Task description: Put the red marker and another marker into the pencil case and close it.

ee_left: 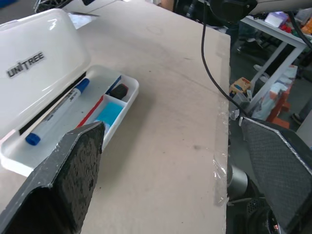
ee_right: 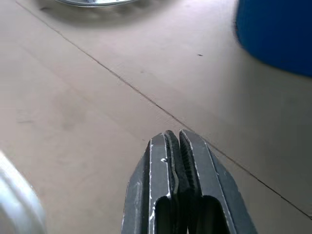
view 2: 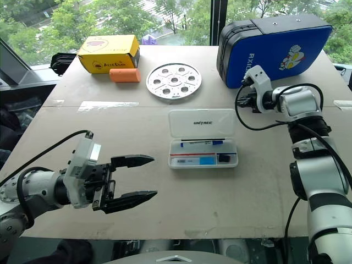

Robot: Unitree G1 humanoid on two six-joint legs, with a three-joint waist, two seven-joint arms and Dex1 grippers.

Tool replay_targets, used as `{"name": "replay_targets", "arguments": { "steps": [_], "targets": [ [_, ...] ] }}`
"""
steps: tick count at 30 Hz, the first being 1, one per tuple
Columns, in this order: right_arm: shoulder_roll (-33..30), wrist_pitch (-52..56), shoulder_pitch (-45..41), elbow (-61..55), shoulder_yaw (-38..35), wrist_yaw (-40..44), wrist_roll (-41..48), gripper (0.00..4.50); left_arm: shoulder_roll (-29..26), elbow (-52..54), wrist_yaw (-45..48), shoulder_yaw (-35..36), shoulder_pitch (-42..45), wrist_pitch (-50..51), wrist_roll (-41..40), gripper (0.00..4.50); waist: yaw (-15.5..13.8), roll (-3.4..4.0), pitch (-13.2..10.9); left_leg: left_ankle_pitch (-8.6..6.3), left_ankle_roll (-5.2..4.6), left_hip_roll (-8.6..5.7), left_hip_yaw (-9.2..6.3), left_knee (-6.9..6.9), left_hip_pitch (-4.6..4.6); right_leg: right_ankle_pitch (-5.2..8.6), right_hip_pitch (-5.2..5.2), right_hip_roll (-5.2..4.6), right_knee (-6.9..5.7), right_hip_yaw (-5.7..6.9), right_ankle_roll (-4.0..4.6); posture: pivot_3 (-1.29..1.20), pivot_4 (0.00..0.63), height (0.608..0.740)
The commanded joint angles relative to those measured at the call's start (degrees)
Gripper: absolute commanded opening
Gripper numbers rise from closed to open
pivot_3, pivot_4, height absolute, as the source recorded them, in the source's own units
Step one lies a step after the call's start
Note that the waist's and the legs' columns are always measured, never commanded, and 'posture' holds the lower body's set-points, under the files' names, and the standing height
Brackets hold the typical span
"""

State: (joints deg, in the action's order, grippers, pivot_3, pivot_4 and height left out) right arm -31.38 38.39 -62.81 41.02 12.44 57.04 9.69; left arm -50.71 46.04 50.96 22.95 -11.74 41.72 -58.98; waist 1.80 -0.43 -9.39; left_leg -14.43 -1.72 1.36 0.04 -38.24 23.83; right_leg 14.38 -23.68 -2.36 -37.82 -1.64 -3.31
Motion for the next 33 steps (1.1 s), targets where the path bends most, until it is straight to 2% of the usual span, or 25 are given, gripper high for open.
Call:
{"name": "replay_targets", "arguments": {
  "steps": [1, 4, 8, 12, 16, 18, 19, 21, 23, 25, 26, 27, 29, 32, 33],
  "targets": [
    [0.74, -2.58, -2.75, -1.14, 2.7, 11.89, 0.17, 0.06, 1.38, 1.38, -2.35, 5.11, -2.56, -1.03, -3.19, 4.5, 0.0, 0.01, -0.01, 0.0, 0.0, 0.0, 0.0, -0.01, 0.0, 0.0, 0.0, -0.04, -0.02, 0.02, 0.0, 0.0, 0.15, 0.74],
    [-1.68, -0.48, 0.87, -11.99, 5.26, 20.7, 2.02, 0.06, 1.29, 0.51, -1.84, 8.04, -4.28, -1.09, -4.79, 4.5, -0.52, 0.02, -0.01, 0.0, 0.0, -0.04, -0.09, -0.01, 0.01, 0.0, 0.01, -0.19, -0.04, 0.17, 0.0, 0.0, 0.15, 0.74],
    [-6.74, 5.32, 8.42, -29.2, 5.51, 24.28, 5.05, 0.06, 1.24, 0.29, -2.28, 9.71, -4.51, -1.19, -7.02, 4.5, -1.19, 0.03, -0.02, 0.0, 0.0, -0.09, -0.1, -0.02, 0.0, 0.0, 0.03, -0.29, -0.04, 0.22, -0.01, 0.0, 0.15, 0.74],
    [-9.71, 3.09, 19.89, -42.67, 8.67, 20.27, 2.27, 0.06, 0.98, -0.44, -2.11, 9.29, -3.68, -1.41, -7.29, 4.5, -1.43, -0.02, 0.01, -0.01, 0.01, -0.13, -0.2, -0.04, 0.0, 0.01, 0.12, -0.36, 0.01, 0.36, -0.02, 0.0, 0.15, 0.74],
    [-8.82, -8.34, 29.48, -41.02, 16.19, 11.31, -8.8, 0.06, 0.44, -2.05, -1.22, 6.47, -1.45, -1.54, -5.98, 4.5, -0.71, -0.03, 0.32, 0.0, 0.01, -0.14, -0.08, -0.06, -0.15, 0.01, 0.15, -0.31, -0.12, 0.25, -0.01, 0.0, 0.15, 0.74],
    [-8.64, -14.04, 33.6, -40.04, 14.61, 8.24, -9.91, 0.06, -0.18, -2.31, -0.34, 4.94, -0.78, -1.55, -4.89, 4.5, -0.63, -0.4, 0.57, -0.01, 0.0, -0.13, 0.01, 0.06, -0.82, 0.16, 0.72, -0.13, -0.03, 0.17, 0.23, 0.0, 0.15, 0.74],
    [-8.28, -15.24, 34.87, -40.57, 12.74, 7.21, -8.97, 0.06, -0.36, -2.39, 0.02, 4.67, -0.74, -1.59, -4.56, 4.5, -0.7, -0.67, 0.81, -0.02, 0.0, -0.13, 0.01, 0.17, -1.23, 0.22, 1.09, -0.12, 0.03, 0.19, 0.31, 0.0, 0.15, 0.74],
    [-6.52, -12.75, 38.21, -47.5, 2.51, 6.9, 1.53, 0.06, -0.6, -2.21, 0.16, 3.99, -1.04, -1.94, -2.8, 4.5, -0.91, -0.86, 0.92, -0.03, 0.01, -0.03, 0.0, 0.38, -1.78, 0.39, 1.51, -0.14, 0.1, 0.2, 0.56, 0.0, 0.15, 0.74],
    [-4.36, -14.57, 44.29, -55.56, -10.41, 8.2, 15.06, 0.06, -0.47, -2.05, -1.21, 3.22, -1.89, -1.49, -1.39, 4.5, -1.47, -1.0, 0.91, -0.03, 0.02, -0.01, -0.03, 0.53, -1.97, 0.42, 1.76, -0.19, 0.18, 0.23, 0.6, 0.0, 0.15, 0.74],
    [-5.75, -14.88, 50.86, -60.92, -17.34, 8.15, 19.14, 0.06, -0.42, -1.89, -1.22, 3.13, -3.09, -1.88, 0.33, 4.5, -1.84, -0.47, 0.5, -0.03, 0.02, -0.1, -0.09, 0.53, -1.82, 0.44, 1.75, -0.36, 0.24, 0.27, 0.55, 0.0, 0.15, 0.74],
    [-7.42, -15.42, 54.22, -62.37, -19.01, 7.97, 18.35, 0.06, -0.24, -1.86, -1.17, 3.42, -3.64, -1.98, 0.54, 4.5, -1.96, -0.37, 0.45, -0.03, 0.02, -0.16, -0.08, 0.55, -1.72, 0.45, 1.64, -0.44, 0.24, 0.25, 0.53, 0.0, 0.15, 0.74],
    [-8.99, -17.38, 58.7, -63.53, -21.26, 8.63, 17.52, 0.56, 0.05, -1.82, -0.91, 3.92, -4.66, -2.23, 1.02, 4.5, -2.08, -0.36, 0.44, -0.03, 0.02, -0.19, -0.06, 0.55, -1.58, 0.45, 1.5, -0.46, 0.24, 0.24, 0.5, 0.0, 0.15, 0.74],
    [-11.05, -19.99, 67.11, -64.79, -27.2, 9.25, 17.17, 1.24, 0.75, -2.35, 0.52, 5.01, -7.91, -3.52, 3.49, 4.5, -2.5, -0.44, 0.48, -0.03, 0.02, -0.19, -0.1, 0.56, -1.32, 0.45, 1.27, -0.46, 0.26, 0.3, 0.5, 0.0, 0.15, 0.74],
    [-12.26, -23.02, 77.98, -65.21, -37.33, 9.69, 17.25, 2.83, 1.98, -4.64, 3.9, 6.9, -14.24, -6.78, 8.41, 4.5, -2.46, -0.38, 0.45, -0.02, 0.02, -0.16, -0.12, 0.58, -1.08, 0.46, 1.02, -0.41, 0.26, 0.33, 0.49, 0.0, 0.15, 0.74],
    [-12.31, -23.91, 81.14, -65.25, -40.78, 10.07, 17.46, 3.22, 2.45, -5.44, 4.93, 7.4, -16.19, -7.86, 9.88, 4.5, -2.41, -0.31, 0.44, -0.02, 0.02, -0.16, -0.07, 0.59, -1.09, 0.47, 1.0, -0.39, 0.24, 0.28, 0.5, 0.0, 0.15, 0.74]
  ]
}}
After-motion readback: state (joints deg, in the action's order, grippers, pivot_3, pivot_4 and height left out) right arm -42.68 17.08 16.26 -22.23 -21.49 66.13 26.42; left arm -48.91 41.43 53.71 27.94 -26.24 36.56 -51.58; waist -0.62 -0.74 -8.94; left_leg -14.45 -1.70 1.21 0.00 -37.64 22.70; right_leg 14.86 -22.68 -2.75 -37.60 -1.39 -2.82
